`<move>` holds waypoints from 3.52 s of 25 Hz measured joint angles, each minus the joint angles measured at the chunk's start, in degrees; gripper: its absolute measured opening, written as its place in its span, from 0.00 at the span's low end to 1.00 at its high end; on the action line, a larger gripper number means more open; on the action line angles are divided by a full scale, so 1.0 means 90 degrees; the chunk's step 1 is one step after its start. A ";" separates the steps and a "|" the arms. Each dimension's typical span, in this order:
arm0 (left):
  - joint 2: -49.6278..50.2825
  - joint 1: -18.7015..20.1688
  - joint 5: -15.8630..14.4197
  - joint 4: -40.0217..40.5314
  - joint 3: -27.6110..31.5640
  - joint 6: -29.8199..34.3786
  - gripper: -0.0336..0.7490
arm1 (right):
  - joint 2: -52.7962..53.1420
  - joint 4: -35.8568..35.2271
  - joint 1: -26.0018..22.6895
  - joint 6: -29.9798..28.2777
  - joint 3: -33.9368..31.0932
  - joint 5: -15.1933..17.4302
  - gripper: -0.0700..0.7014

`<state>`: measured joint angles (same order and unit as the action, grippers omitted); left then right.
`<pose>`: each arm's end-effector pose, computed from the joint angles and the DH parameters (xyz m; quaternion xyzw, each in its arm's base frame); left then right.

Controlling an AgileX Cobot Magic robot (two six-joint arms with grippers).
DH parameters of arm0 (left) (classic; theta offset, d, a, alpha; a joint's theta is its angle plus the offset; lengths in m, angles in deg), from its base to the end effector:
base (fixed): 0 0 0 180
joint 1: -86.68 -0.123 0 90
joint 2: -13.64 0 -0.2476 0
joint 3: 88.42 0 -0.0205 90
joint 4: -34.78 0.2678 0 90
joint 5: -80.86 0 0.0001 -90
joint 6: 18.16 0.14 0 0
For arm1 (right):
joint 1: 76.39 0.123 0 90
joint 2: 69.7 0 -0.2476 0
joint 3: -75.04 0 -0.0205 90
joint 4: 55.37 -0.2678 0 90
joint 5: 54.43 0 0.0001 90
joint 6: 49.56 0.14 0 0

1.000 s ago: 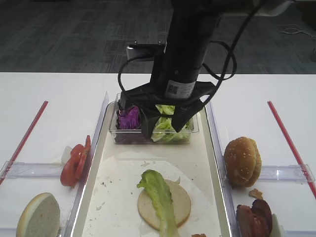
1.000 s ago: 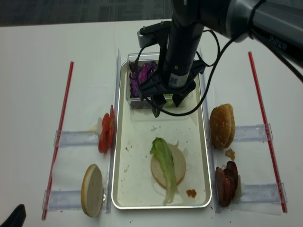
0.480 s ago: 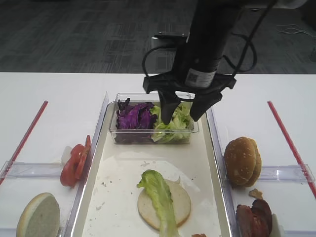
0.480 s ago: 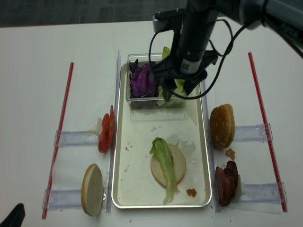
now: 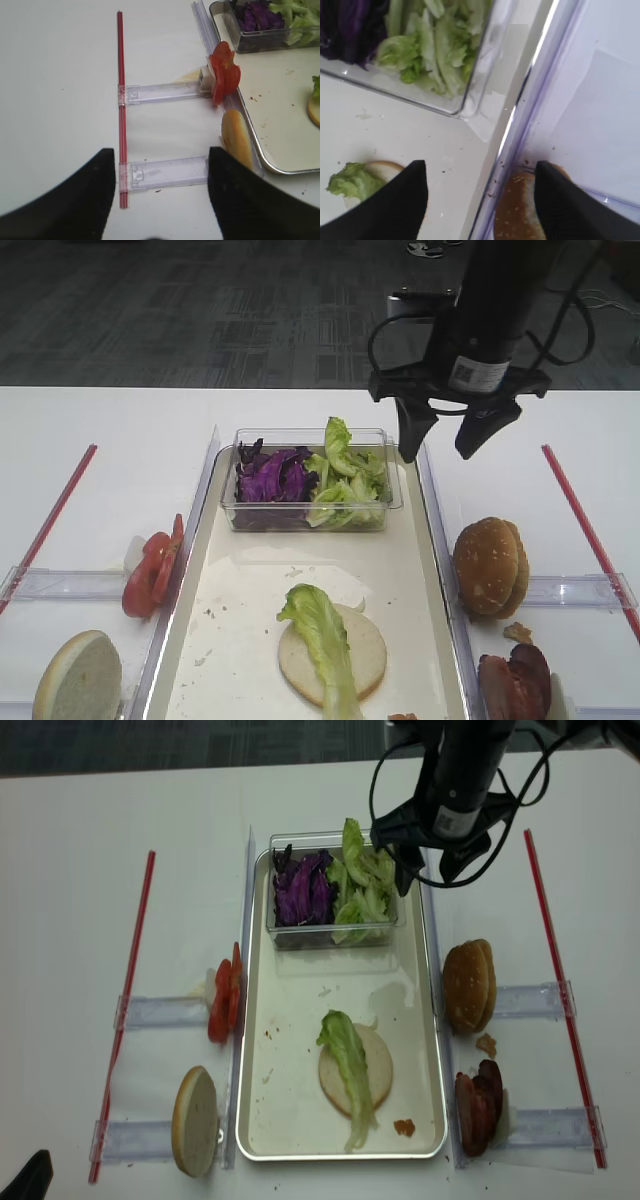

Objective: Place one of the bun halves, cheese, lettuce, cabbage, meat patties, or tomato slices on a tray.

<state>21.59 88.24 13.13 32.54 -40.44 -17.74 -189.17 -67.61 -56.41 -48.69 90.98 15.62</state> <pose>0.0814 -0.0073 0.2467 0.0172 0.8812 -0.0241 0.4718 0.3694 0.1640 0.1596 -0.1345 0.9841 0.1105 0.0363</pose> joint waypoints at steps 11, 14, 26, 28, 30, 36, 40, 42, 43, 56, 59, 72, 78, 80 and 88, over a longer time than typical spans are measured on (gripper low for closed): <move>0.0000 0.0000 0.0000 0.0000 0.0000 0.0000 0.54 | 0.0000 0.0322 -0.1214 -0.0097 0.0000 0.0000 0.71; 0.0000 0.0000 0.0000 0.0000 0.0000 0.0000 0.54 | 0.0000 0.0425 -0.1524 -0.0097 0.0000 0.0000 0.71; 0.0000 0.0000 0.0000 0.0000 0.0000 0.0000 0.54 | 0.0000 0.0645 -0.2424 -0.0202 0.0000 0.0000 0.71; 0.0000 0.0000 0.0000 0.0000 0.0000 0.0000 0.54 | 0.0000 0.0680 -0.2477 -0.0220 0.0000 0.0000 0.71; 0.0000 0.0000 0.0000 0.0000 0.0000 0.0000 0.54 | 0.0000 0.0680 -0.2492 -0.0280 0.0000 0.0000 0.71; 0.0000 0.0000 0.0000 0.0000 0.0000 0.0000 0.54 | 0.0000 0.0680 -0.2494 -0.0328 0.0000 0.0000 0.71; 0.0000 0.0000 0.0000 0.0005 0.0000 -0.0046 0.54 | 0.0000 0.0680 -0.2494 -0.0331 -0.0131 0.0000 0.71; 0.0000 0.0000 0.0000 0.0005 0.0000 -0.0046 0.54 | 0.0074 0.0680 -0.2494 -0.0341 -0.0297 0.0000 0.71; 0.0000 0.0000 0.0000 0.0005 0.0000 -0.0046 0.54 | 0.0155 0.0680 -0.2494 -0.0356 -0.0396 0.0000 0.71; 0.0000 0.0000 0.0000 0.0015 0.0000 -0.0046 0.54 | 0.1891 0.0818 -0.2494 -0.0486 -0.2290 0.0000 0.71; 0.0000 0.0000 0.0000 0.0015 0.0000 -0.0046 0.54 | 0.2335 0.0818 -0.2494 -0.0486 -0.2755 0.0000 0.71; 0.0000 0.0000 0.0000 0.0015 0.0000 -0.0046 0.54 | 0.4120 0.0818 -0.2494 -0.0500 -0.4592 -0.0012 0.71; 0.0000 0.0000 0.0000 0.0015 0.0000 -0.0046 0.54 | 0.4934 0.0818 -0.2494 -0.0500 -0.5382 -0.0012 0.71; 0.0000 0.0000 0.0000 0.0015 0.0000 -0.0046 0.54 | 0.5188 0.0818 -0.2494 -0.0500 -0.5562 -0.0012 0.71; 0.0000 0.0000 0.0000 0.0015 0.0000 -0.0046 0.54 | 0.6406 0.0818 -0.2494 -0.0500 -0.5970 0.0005 0.71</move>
<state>21.59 88.24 13.13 32.67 -40.44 -18.16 -131.51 -60.25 -78.86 -53.19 37.25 15.67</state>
